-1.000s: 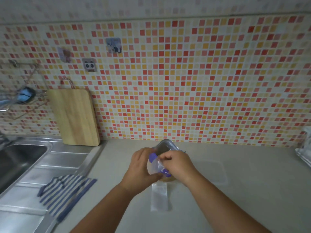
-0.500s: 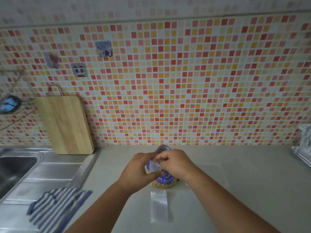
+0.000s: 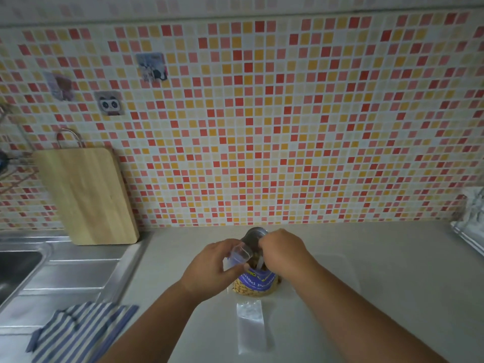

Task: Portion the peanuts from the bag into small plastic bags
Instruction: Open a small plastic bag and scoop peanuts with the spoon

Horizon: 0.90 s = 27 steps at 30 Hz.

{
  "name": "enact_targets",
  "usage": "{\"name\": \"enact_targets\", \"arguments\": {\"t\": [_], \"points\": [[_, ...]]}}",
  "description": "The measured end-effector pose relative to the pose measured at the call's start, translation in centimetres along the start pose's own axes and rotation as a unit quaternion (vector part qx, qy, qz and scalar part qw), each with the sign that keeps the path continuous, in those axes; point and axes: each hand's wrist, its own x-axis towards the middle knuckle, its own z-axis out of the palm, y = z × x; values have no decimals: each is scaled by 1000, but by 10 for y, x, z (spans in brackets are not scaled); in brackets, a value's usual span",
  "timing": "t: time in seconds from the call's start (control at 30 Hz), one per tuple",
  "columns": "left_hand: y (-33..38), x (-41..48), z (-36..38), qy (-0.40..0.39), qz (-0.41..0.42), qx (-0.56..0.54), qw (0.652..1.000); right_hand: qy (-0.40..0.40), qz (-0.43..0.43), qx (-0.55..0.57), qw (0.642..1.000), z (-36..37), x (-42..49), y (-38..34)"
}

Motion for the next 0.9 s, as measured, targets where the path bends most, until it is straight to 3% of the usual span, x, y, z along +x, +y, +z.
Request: {"name": "enact_targets", "arguments": {"t": [0.3, 0.6, 0.77, 0.9], "points": [[0, 9, -5, -42, -12, -52, 998, 122, 111, 128, 978, 26, 16, 5], [0, 10, -12, -55, -47, -133, 988, 133, 170, 259, 941, 33, 15, 26], [3, 11, -23, -7, -82, -183, 980, 97, 174, 303, 932, 32, 21, 44], [9, 17, -32, 12, -65, -124, 990, 74, 196, 335, 919, 27, 25, 62]]}}
